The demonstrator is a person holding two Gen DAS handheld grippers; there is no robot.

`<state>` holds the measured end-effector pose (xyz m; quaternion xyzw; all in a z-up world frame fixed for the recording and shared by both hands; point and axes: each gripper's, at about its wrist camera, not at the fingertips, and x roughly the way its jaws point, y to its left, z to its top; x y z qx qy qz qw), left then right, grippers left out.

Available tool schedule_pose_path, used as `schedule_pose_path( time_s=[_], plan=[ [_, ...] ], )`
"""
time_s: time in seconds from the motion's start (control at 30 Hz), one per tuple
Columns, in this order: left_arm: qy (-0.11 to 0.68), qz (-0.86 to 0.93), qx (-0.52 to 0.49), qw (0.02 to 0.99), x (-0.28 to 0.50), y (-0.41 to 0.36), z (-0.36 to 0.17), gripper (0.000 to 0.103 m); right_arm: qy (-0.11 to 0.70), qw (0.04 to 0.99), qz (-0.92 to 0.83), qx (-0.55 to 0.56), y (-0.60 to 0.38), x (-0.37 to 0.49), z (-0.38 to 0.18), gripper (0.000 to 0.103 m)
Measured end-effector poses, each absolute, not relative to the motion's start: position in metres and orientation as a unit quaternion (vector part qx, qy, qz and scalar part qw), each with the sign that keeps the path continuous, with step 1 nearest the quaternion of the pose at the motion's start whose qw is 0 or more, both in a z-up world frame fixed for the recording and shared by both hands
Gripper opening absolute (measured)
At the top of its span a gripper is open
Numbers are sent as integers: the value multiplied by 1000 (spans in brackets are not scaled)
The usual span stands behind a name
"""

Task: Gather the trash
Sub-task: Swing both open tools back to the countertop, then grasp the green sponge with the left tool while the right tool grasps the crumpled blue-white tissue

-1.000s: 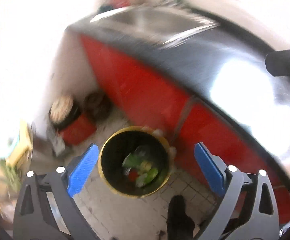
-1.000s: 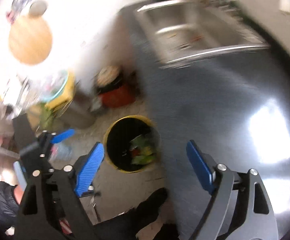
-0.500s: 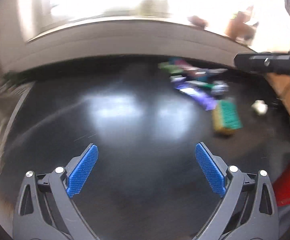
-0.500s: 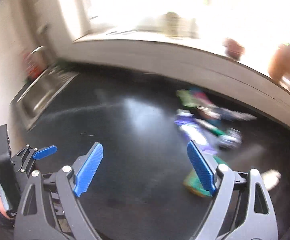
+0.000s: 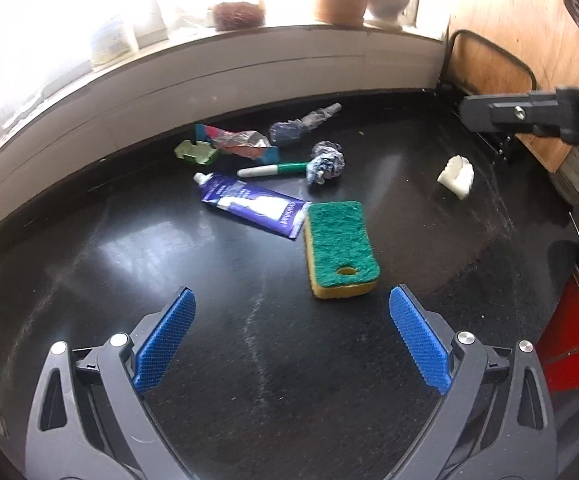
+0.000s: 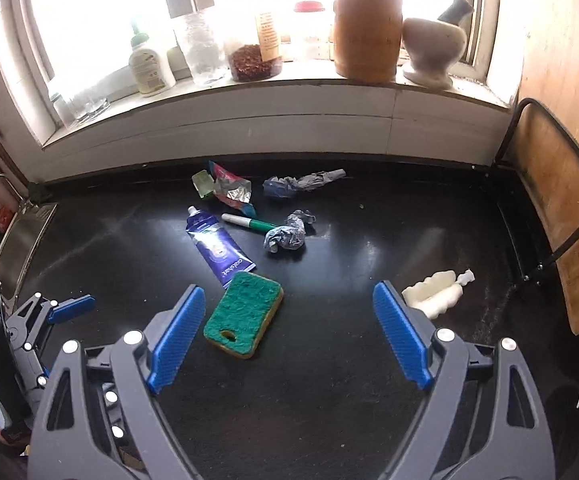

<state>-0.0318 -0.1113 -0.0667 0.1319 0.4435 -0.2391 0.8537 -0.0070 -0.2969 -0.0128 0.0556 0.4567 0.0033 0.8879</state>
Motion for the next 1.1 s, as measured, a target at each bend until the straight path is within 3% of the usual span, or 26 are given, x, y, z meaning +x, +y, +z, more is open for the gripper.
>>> schedule_pose_path(
  time_s=[0.3,0.67,0.73,0.83,0.87,0.9,1.1],
  plan=[
    [464,-239,130,843,-5,-161,-112,95,477,876,53,57,-310,68,-59,83],
    [491,-198,129,838,21,-188,-180,94,557,823,106,18,-295,166,-167,83],
    [495,-194,128,837,23,-188,-186,88,564,818,110,9,-292,172,-177,80],
    [482,-194,132,845,26,-192,-184,76,561,820,113,-2,-289,174,-183,67],
    [480,-195,132,845,26,-194,-184,66,558,822,115,-8,-287,173,-183,50],
    [477,-198,135,845,27,-195,-182,60,557,822,119,-11,-285,172,-182,43],
    [468,-201,145,848,18,-197,-165,58,543,832,115,-10,-289,154,-160,39]
  ],
)
